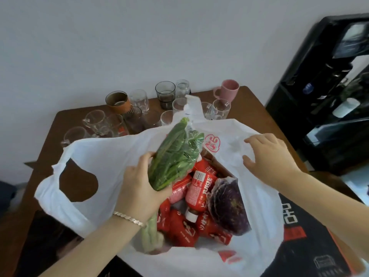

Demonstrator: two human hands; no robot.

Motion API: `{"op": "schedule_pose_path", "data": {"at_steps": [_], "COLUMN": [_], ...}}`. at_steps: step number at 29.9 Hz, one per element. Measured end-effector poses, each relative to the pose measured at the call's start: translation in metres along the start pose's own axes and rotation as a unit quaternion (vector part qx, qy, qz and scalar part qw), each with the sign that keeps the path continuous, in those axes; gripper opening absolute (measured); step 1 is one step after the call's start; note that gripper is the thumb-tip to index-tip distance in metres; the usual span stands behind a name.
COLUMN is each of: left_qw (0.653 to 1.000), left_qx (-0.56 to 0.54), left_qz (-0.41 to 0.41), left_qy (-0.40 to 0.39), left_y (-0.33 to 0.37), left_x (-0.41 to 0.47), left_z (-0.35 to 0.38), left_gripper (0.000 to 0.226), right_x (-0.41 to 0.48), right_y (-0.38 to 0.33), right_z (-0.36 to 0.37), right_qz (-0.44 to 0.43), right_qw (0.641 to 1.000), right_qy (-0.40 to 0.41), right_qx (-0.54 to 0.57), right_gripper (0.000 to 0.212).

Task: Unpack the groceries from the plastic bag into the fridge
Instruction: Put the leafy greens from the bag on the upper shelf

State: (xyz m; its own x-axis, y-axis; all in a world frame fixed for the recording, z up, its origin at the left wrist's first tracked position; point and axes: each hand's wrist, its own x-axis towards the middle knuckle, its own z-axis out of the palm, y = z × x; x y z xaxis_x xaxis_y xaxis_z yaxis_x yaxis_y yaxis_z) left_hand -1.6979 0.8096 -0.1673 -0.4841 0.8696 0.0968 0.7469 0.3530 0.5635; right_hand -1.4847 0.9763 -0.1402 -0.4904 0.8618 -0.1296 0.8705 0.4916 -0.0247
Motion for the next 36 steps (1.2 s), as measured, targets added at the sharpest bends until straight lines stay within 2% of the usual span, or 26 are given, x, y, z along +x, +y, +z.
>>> {"op": "schedule_pose_path", "data": {"at_steps": [2,3,5,6,7,9,10,11,15,20,26,28,32,36], "left_qw": [1.0,1.0,1.0,0.999,0.999,0.999,0.999,0.999,0.999,0.999,0.998,0.998,0.998,0.998], "left_qx": [-0.012,-0.018,-0.03,-0.034,-0.039,-0.045,-0.046,-0.047,-0.048,-0.051,-0.063,-0.065,-0.053,-0.055], "left_qz": [0.011,0.01,-0.001,-0.007,-0.01,-0.014,-0.014,-0.013,-0.006,-0.01,0.007,0.005,0.007,0.01], "left_qy": [0.004,0.005,0.003,0.002,0.003,0.007,0.008,0.007,0.006,0.009,0.015,0.019,0.019,0.018], "left_y": [0.005,0.006,0.01,0.01,0.011,0.011,0.012,0.012,0.011,0.007,0.008,0.008,0.011,0.01], "left_x": [-0.008,-0.011,-0.015,-0.016,-0.016,-0.016,-0.017,-0.017,-0.023,-0.032,-0.036,-0.037,-0.04,-0.043], "left_z": [-0.004,-0.005,-0.007,-0.008,-0.008,-0.007,-0.007,-0.008,-0.006,0.001,0.001,0.001,0.002,0.003], "left_gripper": [0.076,0.076,0.076,0.075,0.074,0.071,0.07,0.07,0.075,0.078,0.08,0.08,0.08,0.079], "right_x": [-0.012,-0.018,-0.029,-0.034,-0.037,-0.036,-0.031,-0.026,-0.019,-0.017,-0.015,-0.015,-0.009,-0.006], "right_y": [-0.001,-0.002,-0.009,-0.016,-0.023,-0.031,-0.031,-0.028,-0.017,-0.02,-0.018,-0.012,-0.003,-0.002], "right_z": [-0.001,0.0,0.003,0.003,0.005,0.021,0.028,0.034,0.041,0.039,0.033,0.032,0.042,0.046], "right_qz": [0.041,0.016,-0.141,-0.239,-0.296,-0.283,-0.273,-0.269,-0.257,-0.274,-0.252,-0.258,-0.267,-0.263], "right_qw": [0.997,0.994,0.97,0.954,0.95,0.946,0.932,0.922,0.916,0.898,0.878,0.882,0.881,0.87], "right_qy": [0.035,0.075,0.185,0.18,0.098,-0.156,-0.228,-0.26,-0.29,-0.298,-0.393,-0.386,-0.368,-0.407], "right_qx": [-0.055,-0.081,-0.07,-0.032,0.002,-0.014,-0.063,-0.099,-0.102,-0.172,-0.105,-0.08,-0.131,-0.085], "right_gripper": [0.039,0.038,0.037,0.042,0.057,0.097,0.11,0.118,0.118,0.112,0.105,0.1,0.116,0.107]}}
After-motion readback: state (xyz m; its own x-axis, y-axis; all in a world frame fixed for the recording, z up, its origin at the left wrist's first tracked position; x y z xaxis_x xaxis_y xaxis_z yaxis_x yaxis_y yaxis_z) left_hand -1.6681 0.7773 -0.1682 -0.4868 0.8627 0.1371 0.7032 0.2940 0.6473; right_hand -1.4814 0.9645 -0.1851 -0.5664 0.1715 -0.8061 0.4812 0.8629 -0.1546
